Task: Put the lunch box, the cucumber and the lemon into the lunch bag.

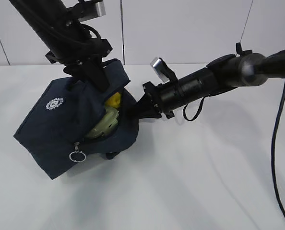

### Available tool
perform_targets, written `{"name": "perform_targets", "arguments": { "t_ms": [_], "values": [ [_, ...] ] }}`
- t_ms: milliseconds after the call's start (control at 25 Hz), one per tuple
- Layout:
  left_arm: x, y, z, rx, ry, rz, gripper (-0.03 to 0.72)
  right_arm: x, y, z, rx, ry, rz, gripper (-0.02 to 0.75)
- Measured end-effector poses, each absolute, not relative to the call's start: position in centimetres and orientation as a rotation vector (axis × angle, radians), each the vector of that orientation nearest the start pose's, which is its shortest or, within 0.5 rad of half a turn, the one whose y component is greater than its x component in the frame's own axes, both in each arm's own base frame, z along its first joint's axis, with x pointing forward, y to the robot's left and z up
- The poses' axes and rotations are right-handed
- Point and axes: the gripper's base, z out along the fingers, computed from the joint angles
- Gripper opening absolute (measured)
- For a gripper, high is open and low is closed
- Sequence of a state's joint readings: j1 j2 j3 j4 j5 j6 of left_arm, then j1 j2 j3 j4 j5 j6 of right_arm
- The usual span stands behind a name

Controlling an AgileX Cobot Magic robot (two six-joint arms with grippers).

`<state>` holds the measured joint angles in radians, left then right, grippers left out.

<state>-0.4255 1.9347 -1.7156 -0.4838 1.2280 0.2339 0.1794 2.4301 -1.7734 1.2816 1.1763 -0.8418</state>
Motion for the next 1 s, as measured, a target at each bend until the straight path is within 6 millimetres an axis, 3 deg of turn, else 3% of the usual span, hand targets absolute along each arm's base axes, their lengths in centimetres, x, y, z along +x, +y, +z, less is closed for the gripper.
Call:
{"name": "perform_targets", "arguments": {
  "t_ms": [320,680,880,1000],
  "values": [
    [35.8,-21.2,28.7,0.706,2.728,-0.825,0.006,45.7,13.3,19.0,-0.524,2.387,1.37,0.005],
    [36.0,-22.1,29.4,0.614,2.66,-0.992,0.006,45.4,12.3,24.8,-0.605,2.408,1.186,0.005],
    [36.0,-23.3,29.5,0.585,2.612,-1.031,0.006,46.0,11.6,27.0,-0.601,2.465,1.028,0.005],
    [35.9,-24.3,28.8,0.595,2.614,-1.037,0.006,46.1,11.2,27.1,-0.599,2.508,0.947,0.005]
  ]
}}
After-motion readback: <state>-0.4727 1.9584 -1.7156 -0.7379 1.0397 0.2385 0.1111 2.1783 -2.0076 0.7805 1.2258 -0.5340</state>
